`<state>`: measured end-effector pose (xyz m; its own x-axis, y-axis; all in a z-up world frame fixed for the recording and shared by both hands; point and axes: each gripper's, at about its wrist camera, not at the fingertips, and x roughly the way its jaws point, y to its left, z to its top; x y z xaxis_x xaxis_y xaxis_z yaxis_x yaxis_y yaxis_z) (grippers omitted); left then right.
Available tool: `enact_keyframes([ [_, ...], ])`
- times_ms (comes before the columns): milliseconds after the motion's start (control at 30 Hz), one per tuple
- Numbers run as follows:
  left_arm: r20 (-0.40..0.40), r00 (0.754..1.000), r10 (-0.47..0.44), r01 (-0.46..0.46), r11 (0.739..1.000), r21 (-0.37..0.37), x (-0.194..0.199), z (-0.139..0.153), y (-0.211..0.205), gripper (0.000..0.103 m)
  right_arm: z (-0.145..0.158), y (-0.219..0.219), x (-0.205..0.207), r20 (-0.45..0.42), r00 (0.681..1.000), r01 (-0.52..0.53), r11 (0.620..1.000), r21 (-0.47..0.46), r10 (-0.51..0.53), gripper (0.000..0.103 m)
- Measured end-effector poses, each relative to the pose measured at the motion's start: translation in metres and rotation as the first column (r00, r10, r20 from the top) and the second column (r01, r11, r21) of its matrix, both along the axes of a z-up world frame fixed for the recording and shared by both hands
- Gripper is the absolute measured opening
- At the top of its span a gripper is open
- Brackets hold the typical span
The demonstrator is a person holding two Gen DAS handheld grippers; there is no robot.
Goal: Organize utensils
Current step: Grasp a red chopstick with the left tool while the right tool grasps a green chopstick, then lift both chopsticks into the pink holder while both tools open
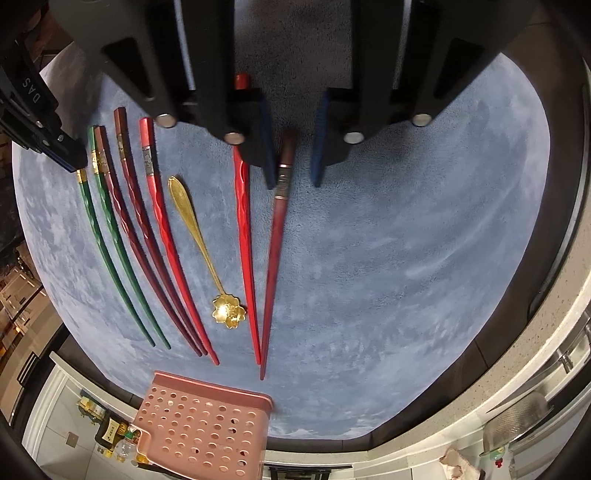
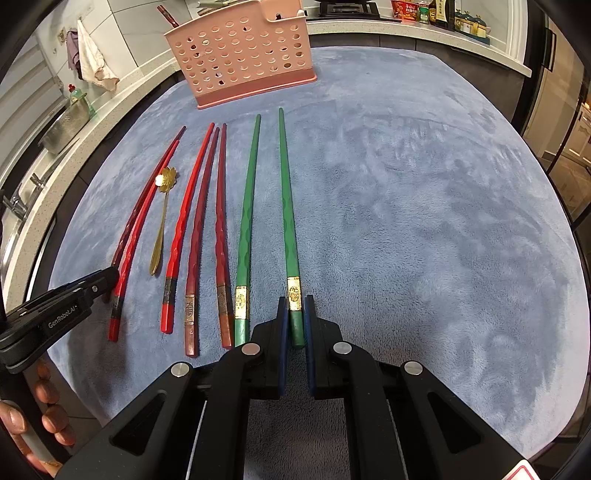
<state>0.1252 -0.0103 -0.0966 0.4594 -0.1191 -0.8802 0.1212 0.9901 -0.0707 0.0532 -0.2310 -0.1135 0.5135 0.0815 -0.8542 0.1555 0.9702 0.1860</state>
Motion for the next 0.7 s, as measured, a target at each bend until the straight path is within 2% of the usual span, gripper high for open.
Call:
enact_keyframes([
  [67,0.001,1.000,-0.007,0.007,1.000,-0.001,0.000,0.000,0.000,0.009,0.000,0.000,-0.001,0.002,1.000,0.000,1.000,0.002,0.000,0.007],
  [367,0.023,1.000,-0.002,0.002,1.000,-0.026,-0.007,0.015,0.001,0.008,0.012,0.000,-0.007,0.030,1.000,-0.005,1.000,0.015,0.005,0.007],
  [600,0.082,0.997,0.015,-0.011,0.999,-0.048,-0.008,0.051,0.008,0.007,0.040,-0.003,-0.012,0.095,0.996,0.000,1.000,0.029,-0.002,0.007],
  [700,0.114,0.993,0.019,-0.013,0.998,-0.055,-0.007,0.071,0.011,0.007,0.061,-0.004,-0.013,0.135,0.991,0.002,1.000,0.029,-0.005,0.007],
])
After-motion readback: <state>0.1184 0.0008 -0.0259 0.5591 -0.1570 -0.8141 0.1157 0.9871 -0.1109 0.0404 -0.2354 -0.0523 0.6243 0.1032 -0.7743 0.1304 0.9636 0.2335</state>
